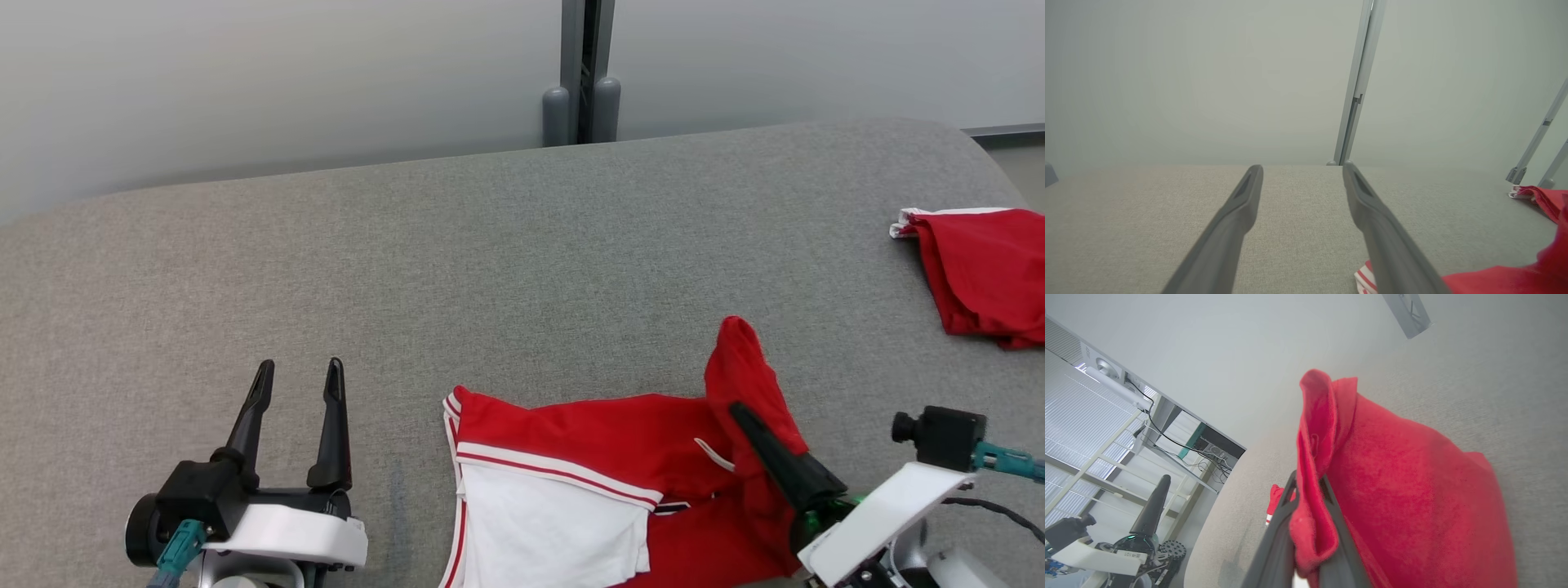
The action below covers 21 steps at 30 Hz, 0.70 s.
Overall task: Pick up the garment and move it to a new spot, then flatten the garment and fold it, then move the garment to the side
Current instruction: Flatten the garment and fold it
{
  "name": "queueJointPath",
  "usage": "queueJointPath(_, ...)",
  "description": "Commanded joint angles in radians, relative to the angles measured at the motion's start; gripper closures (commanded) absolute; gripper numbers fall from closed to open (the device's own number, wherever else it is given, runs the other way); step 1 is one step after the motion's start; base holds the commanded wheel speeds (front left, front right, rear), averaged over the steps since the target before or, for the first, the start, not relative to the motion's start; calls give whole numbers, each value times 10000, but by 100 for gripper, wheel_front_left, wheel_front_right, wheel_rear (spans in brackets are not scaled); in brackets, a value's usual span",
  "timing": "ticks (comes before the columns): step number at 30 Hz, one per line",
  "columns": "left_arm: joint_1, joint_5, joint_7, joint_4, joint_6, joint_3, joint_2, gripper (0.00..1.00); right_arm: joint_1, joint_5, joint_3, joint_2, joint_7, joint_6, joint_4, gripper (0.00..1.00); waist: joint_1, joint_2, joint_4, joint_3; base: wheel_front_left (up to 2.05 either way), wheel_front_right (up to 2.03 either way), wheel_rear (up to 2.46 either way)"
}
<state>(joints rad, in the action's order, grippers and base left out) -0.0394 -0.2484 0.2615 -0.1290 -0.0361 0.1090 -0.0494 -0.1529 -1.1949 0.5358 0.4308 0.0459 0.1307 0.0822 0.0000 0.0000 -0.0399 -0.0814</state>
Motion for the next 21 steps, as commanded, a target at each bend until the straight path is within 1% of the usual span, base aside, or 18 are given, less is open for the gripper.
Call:
queueJointPath(1,-106,-53,33,42,-13,-57,-35,0,110,-240,20,-232,-177,-1,-267,100,0,0,82,-2,0,0,0)
queueJointPath(7,-187,-68,33,46,8,-54,-36,0,87,-665,229,-1194,-788,-1,-688,100,0,0,377,-46,0,0,0)
queueJointPath(11,-218,-102,33,42,-2,5,-34,0,47,-390,489,-1707,-1054,-1,-383,100,0,0,635,-79,0,0,0)
queueJointPath(14,-251,-171,33,38,-55,71,-37,0,84,-244,563,-2102,-1041,-1,-83,100,0,0,867,-101,0,0,0)
queueJointPath(21,-276,-295,33,44,-139,170,-36,0,-139,81,611,-2625,-1063,-1,672,100,0,0,1236,-231,0,0,0)
